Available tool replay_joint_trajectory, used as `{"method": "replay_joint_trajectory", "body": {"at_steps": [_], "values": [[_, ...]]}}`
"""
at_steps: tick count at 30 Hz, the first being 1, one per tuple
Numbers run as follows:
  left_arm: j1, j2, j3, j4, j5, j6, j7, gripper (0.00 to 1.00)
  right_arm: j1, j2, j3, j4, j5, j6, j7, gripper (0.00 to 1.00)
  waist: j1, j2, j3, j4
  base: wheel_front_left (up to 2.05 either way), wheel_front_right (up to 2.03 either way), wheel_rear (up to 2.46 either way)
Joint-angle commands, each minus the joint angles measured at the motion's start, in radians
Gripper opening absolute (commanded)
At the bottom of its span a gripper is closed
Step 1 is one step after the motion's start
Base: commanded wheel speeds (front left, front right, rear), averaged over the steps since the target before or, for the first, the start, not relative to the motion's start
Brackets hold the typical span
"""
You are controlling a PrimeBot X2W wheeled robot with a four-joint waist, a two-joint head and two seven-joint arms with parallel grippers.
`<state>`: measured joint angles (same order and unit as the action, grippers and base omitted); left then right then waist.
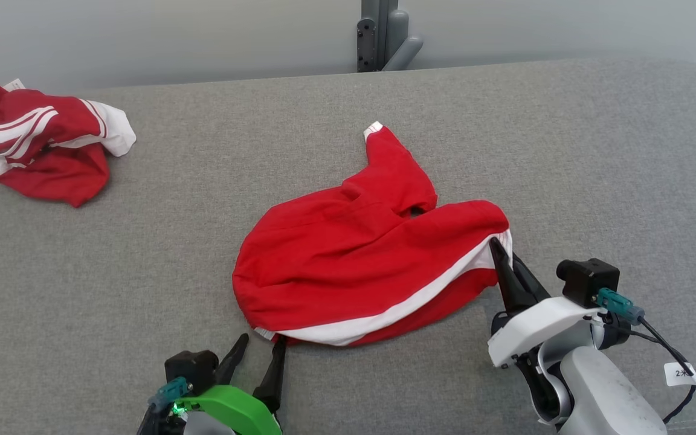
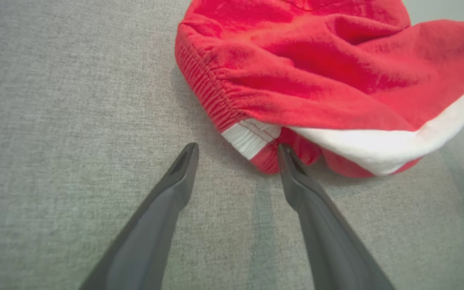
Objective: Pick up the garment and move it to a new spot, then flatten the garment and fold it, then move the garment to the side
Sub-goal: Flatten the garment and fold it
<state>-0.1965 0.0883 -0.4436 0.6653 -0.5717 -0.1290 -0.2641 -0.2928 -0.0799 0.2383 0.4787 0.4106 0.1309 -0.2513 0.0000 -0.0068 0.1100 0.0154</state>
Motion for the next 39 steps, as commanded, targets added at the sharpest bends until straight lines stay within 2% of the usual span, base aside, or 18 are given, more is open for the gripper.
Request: {"method": "replay_joint_trajectory", "body": {"at_steps": [1,8,12,13,14,16,19,26,33,39], "values": [[-0.021,-0.006,0.004,0.009,-0.028,-0.002,-0.001,1.00,-0.008,-0.003,0.001,0.005,-0.001,0.000,0.001,0.00,0.0000,0.0068,0.002,-0.003,0.00,0.00,0.00],[-0.046,-0.026,-0.014,-0.005,-0.183,-0.002,-0.001,1.00,-0.018,-0.002,0.010,0.016,0.002,0.000,0.000,0.00,0.0000,0.0068,0.012,-0.014,0.00,0.00,0.00],[-0.060,-0.010,-0.045,0.016,-0.225,-0.002,-0.001,0.98,-0.024,-0.003,0.012,0.021,0.002,0.000,-0.003,0.00,0.0000,0.0068,0.018,-0.016,0.00,0.00,0.00],[-0.066,-0.010,-0.049,0.021,-0.232,-0.002,-0.001,0.89,-0.024,-0.002,0.013,0.022,0.002,0.000,-0.003,0.00,0.0000,0.0068,0.019,-0.016,0.00,0.00,0.00],[-0.072,-0.011,-0.051,0.029,-0.239,-0.002,-0.001,0.75,-0.024,-0.002,0.013,0.023,0.003,0.000,-0.003,0.00,0.0000,0.0068,0.020,-0.016,0.00,0.00,0.00],[-0.084,-0.014,-0.047,0.039,-0.248,-0.002,-0.001,0.41,-0.023,-0.002,0.013,0.025,0.004,0.000,-0.004,0.00,0.0000,0.0068,0.021,-0.017,0.00,0.00,0.00],[-0.091,-0.017,-0.044,0.041,-0.257,-0.002,-0.001,0.00,-0.025,-0.002,0.014,0.029,0.005,0.000,-0.006,0.00,0.0000,0.0068,0.020,-0.017,0.00,0.00,0.00],[-0.079,-0.001,-0.022,0.012,-0.242,-0.002,-0.001,0.00,-0.025,-0.001,0.007,0.029,0.004,0.000,-0.009,0.00,0.0000,0.0068,0.014,-0.013,0.00,0.00,0.00],[-0.016,0.059,0.040,-0.172,-0.149,-0.002,-0.001,0.00,0.000,-0.009,-0.013,-0.037,0.019,0.000,-0.014,0.00,0.0000,0.0068,-0.017,-0.004,0.00,0.00,0.00],[0.046,0.132,0.053,-0.375,-0.093,-0.002,-0.001,0.00,0.042,-0.026,-0.037,-0.172,0.052,0.000,-0.014,0.00,0.0000,0.0068,-0.064,-0.001,0.00,0.00,0.00]]}}
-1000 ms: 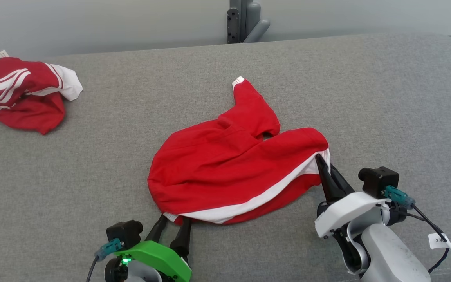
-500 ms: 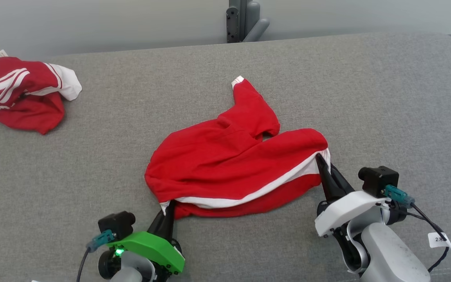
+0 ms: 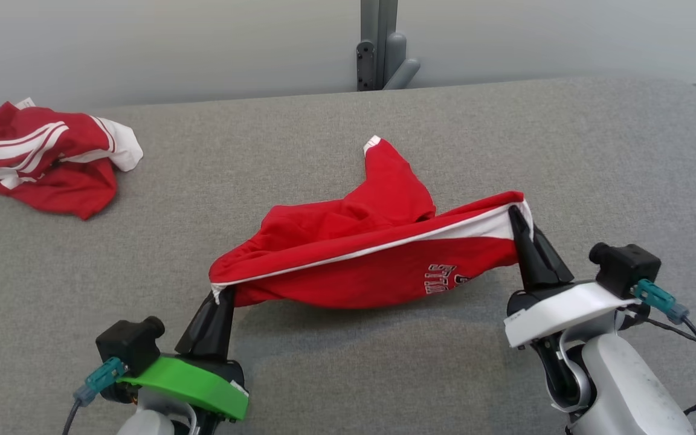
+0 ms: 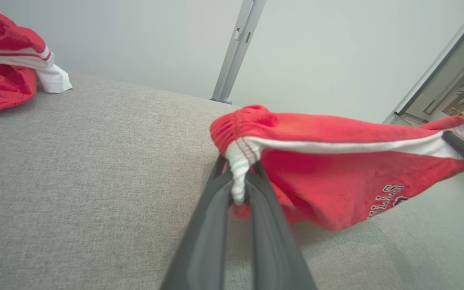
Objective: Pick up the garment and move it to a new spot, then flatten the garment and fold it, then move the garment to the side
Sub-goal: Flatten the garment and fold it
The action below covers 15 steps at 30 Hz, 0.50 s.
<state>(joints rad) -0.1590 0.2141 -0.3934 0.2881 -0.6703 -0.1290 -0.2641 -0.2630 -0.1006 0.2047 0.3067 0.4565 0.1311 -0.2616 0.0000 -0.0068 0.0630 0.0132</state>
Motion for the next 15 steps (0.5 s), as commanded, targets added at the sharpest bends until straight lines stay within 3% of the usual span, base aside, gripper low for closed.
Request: {"method": "replay_joint_trajectory", "body": {"at_steps": [1,8,15], "values": [[0.018,0.021,-0.001,-0.031,0.015,-0.002,-0.001,0.00,0.022,-0.007,-0.009,-0.029,0.015,-0.001,-0.003,0.00,0.0000,0.0068,-0.025,0.000,0.00,0.00,0.00],[0.072,0.107,-0.003,-0.281,0.044,0.000,0.008,0.00,0.105,-0.035,-0.045,-0.270,0.065,-0.001,-0.002,0.00,0.0000,0.0068,-0.082,-0.015,0.00,0.00,0.00],[0.047,0.178,0.026,-0.537,0.050,0.041,0.105,0.00,0.173,-0.042,-0.094,-0.504,0.079,-0.001,0.061,0.00,0.0000,0.0068,-0.101,-0.037,0.00,0.00,0.00]]}}
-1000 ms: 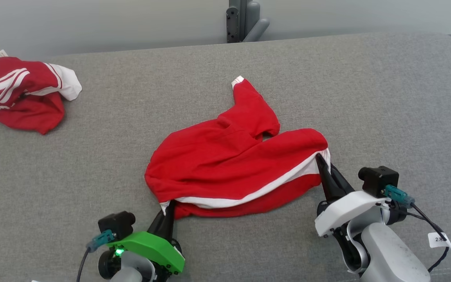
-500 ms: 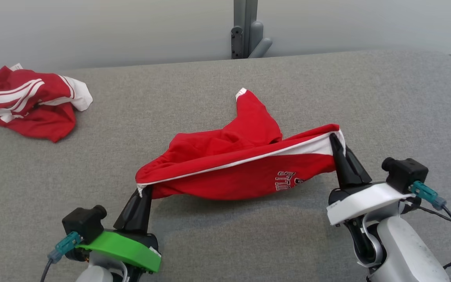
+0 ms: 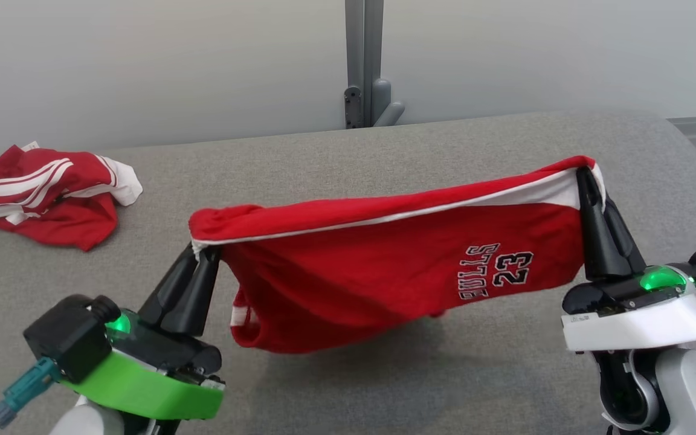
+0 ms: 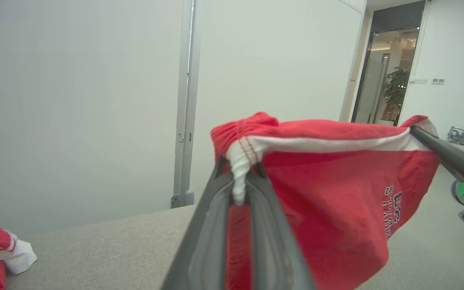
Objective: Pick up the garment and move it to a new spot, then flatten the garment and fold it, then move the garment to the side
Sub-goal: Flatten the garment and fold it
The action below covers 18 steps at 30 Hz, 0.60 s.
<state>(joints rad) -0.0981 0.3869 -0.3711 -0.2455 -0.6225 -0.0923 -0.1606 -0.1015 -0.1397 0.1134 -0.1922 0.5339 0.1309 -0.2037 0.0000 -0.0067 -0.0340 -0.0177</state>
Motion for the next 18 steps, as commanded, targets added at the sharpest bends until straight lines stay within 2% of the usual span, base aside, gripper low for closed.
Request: {"method": "replay_joint_trajectory", "body": {"at_steps": [1,5,10,14,18], "values": [[-0.024,0.011,0.008,-0.033,-0.005,0.006,0.018,0.00,0.016,0.001,-0.007,-0.030,0.006,0.000,0.016,0.00,0.0000,0.0067,-0.003,-0.008,0.00,0.00,0.00],[-0.079,0.035,0.022,-0.097,-0.032,0.016,0.093,0.00,0.018,0.018,-0.019,-0.092,0.037,0.000,0.074,0.00,0.0000,0.0067,0.010,-0.016,0.00,0.00,0.00],[-0.189,0.064,0.019,-0.057,-0.035,0.001,0.164,0.00,-0.061,0.027,0.002,-0.056,0.060,0.000,0.133,0.00,0.0000,0.0067,0.051,-0.027,0.00,0.00,0.00],[-0.377,0.080,0.015,0.037,-0.062,-0.019,0.230,0.00,-0.252,0.021,0.037,0.048,0.058,0.000,0.171,0.00,0.0000,0.0067,0.144,-0.042,0.00,0.00,0.00],[-0.630,0.084,0.011,0.193,-0.068,-0.030,0.285,0.00,-0.538,0.031,0.068,0.221,0.037,0.000,0.177,0.00,0.0000,0.0067,0.262,-0.050,0.00,0.00,0.00]]}}
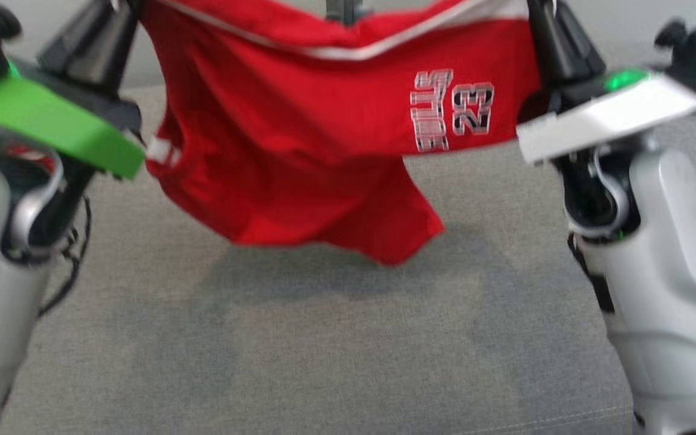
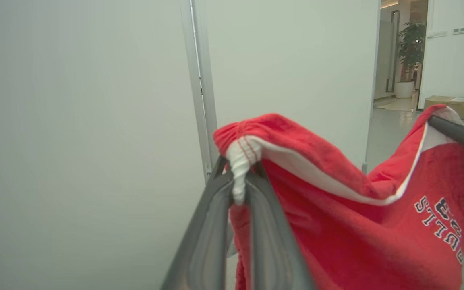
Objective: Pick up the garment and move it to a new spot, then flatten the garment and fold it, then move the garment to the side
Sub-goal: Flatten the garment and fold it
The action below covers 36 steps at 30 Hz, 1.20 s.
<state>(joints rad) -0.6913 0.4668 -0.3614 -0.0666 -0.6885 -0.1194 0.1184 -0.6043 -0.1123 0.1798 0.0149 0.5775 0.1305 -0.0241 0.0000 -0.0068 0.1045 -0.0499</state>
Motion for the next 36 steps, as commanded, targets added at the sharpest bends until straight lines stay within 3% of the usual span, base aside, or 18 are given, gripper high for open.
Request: {"method": "replay_joint_trajectory", "body": {"at_steps": [1,7,12,18,24,30,36], "values": [[-0.105,0.005,-0.004,0.055,0.011,-0.005,0.007,0.00,-0.106,0.010,0.005,0.058,-0.011,0.000,-0.015,0.00,0.0000,0.0068,0.154,-0.017,0.00,0.00,0.00],[-0.496,-0.026,-0.021,0.305,0.106,-0.010,-0.107,0.00,-0.501,0.036,-0.009,0.323,-0.076,0.000,-0.163,0.00,0.0000,0.0068,0.300,-0.015,0.00,0.00,0.00],[-0.636,-0.064,-0.089,0.473,0.127,-0.011,-0.198,0.00,-0.633,0.056,-0.036,0.466,-0.077,0.000,-0.231,0.00,0.0000,0.0068,0.372,-0.012,0.00,0.00,0.00],[-0.587,-0.060,-0.198,0.652,0.086,-0.011,-0.265,0.00,-0.578,0.060,0.025,0.571,-0.061,0.000,-0.241,0.00,0.0000,0.0068,0.449,-0.018,0.00,0.00,0.00],[-0.499,-0.053,-0.316,0.725,0.011,-0.011,-0.318,0.00,-0.461,0.061,0.052,0.554,-0.043,0.000,-0.242,0.00,0.0000,0.0068,0.472,-0.009,0.00,0.00,0.00],[-0.425,-0.001,-0.434,0.666,-0.069,-0.011,-0.350,0.00,-0.332,0.046,0.087,0.478,-0.016,0.000,-0.242,0.00,0.0000,0.0068,0.442,0.009,0.00,0.00,0.00],[-0.317,0.066,-0.493,0.537,-0.129,-0.011,-0.372,0.00,-0.193,0.002,0.119,0.388,0.023,0.000,-0.241,0.00,0.0000,0.0068,0.395,0.030,0.00,0.00,0.00]]}}
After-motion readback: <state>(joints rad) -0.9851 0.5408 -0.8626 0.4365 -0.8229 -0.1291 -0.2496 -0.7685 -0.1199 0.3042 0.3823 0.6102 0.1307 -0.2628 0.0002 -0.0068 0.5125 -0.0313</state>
